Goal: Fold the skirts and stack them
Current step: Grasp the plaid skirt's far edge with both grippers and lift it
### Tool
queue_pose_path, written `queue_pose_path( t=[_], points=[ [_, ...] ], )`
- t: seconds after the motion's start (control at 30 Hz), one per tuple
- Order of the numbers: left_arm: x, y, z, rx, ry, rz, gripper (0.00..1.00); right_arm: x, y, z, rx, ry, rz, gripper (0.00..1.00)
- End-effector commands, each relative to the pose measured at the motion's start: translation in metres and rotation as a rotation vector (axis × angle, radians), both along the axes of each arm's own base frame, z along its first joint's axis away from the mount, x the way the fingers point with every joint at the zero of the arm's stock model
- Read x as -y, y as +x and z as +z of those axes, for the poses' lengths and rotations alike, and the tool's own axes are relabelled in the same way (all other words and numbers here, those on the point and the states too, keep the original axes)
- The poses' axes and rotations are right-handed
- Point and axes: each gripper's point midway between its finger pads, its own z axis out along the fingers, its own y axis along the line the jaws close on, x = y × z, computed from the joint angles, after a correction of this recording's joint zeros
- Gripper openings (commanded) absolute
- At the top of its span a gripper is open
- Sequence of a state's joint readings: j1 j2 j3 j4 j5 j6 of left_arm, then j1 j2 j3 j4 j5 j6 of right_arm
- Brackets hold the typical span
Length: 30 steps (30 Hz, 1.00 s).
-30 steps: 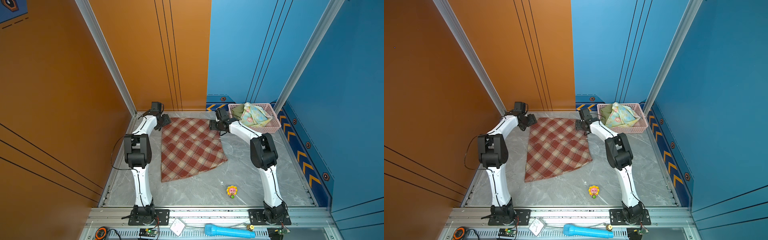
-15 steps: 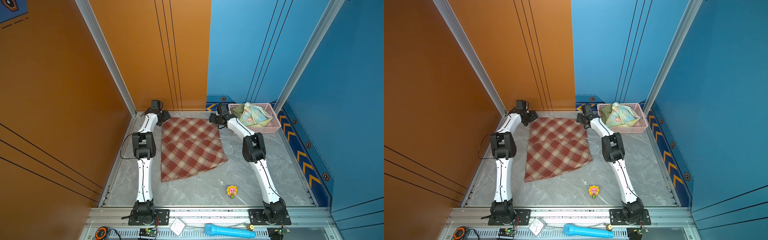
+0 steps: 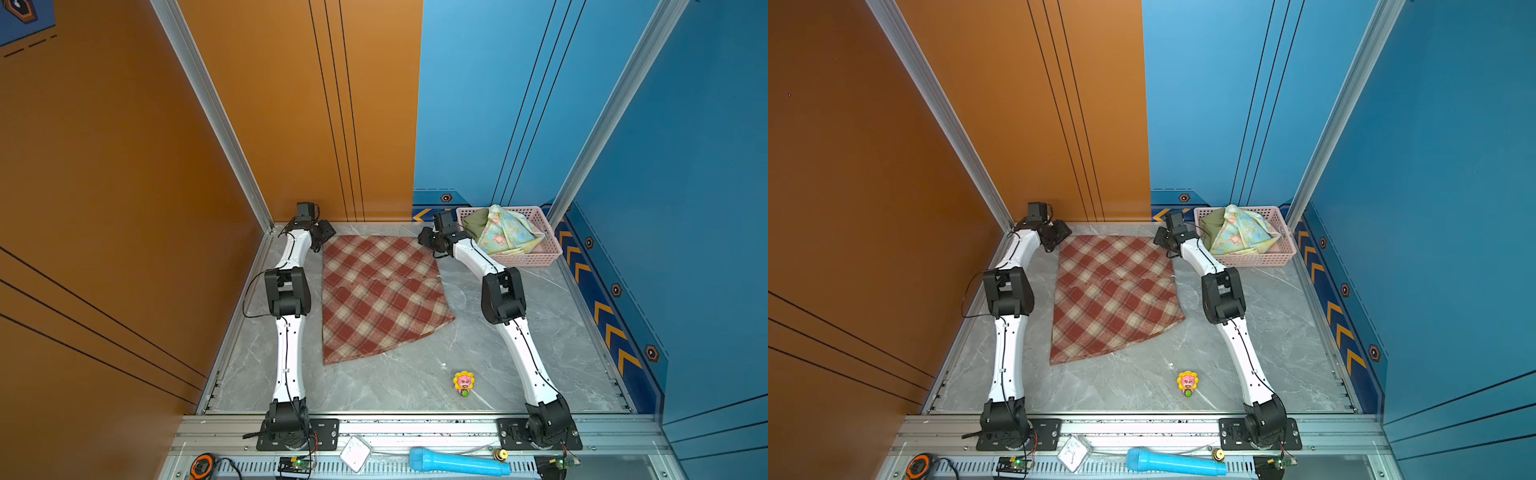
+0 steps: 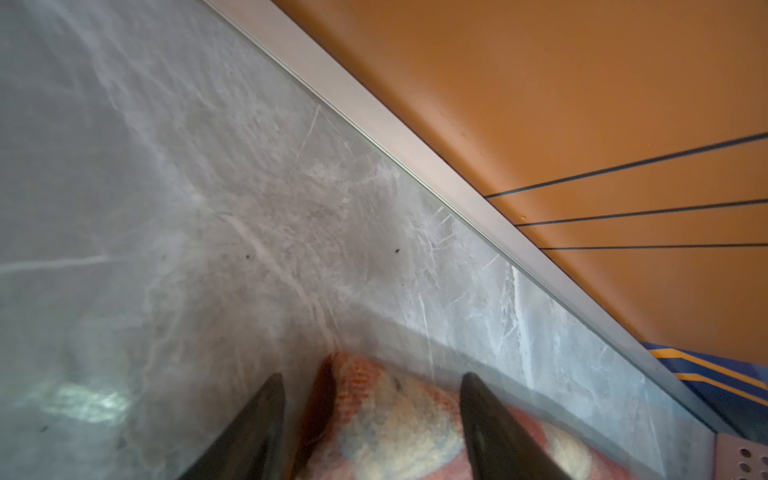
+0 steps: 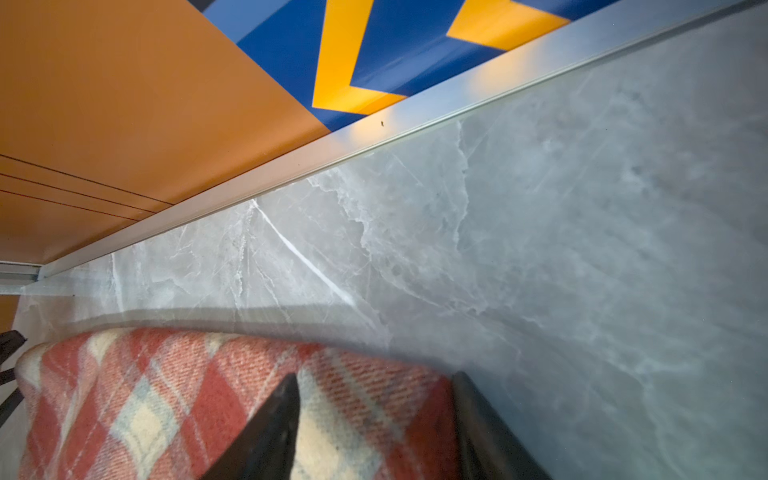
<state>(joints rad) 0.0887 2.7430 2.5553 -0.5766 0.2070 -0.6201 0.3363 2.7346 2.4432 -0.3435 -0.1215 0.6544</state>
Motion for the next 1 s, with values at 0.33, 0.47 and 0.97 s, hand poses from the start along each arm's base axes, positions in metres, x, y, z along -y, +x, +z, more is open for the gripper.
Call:
queue_pose_path(
  t=[0.33, 0.47, 0.97],
  points=[
    [0.008, 0.021, 0.015, 0.091, -0.106, 0.011, 0.03, 0.0, 0.028, 0.039, 0.171, 0.065, -0.004, 0.02],
    [0.008, 0.022, 0.042, 0.135, -0.097, -0.011, 0.0, -0.003, 0.035, 0.062, 0.246, 0.089, 0.011, 0.0],
    [0.028, -0.027, 0.155, 0.21, 0.044, -0.154, 0.0, -0.003, 0.015, 0.16, 0.453, 0.129, 0.085, 0.0]
  ],
)
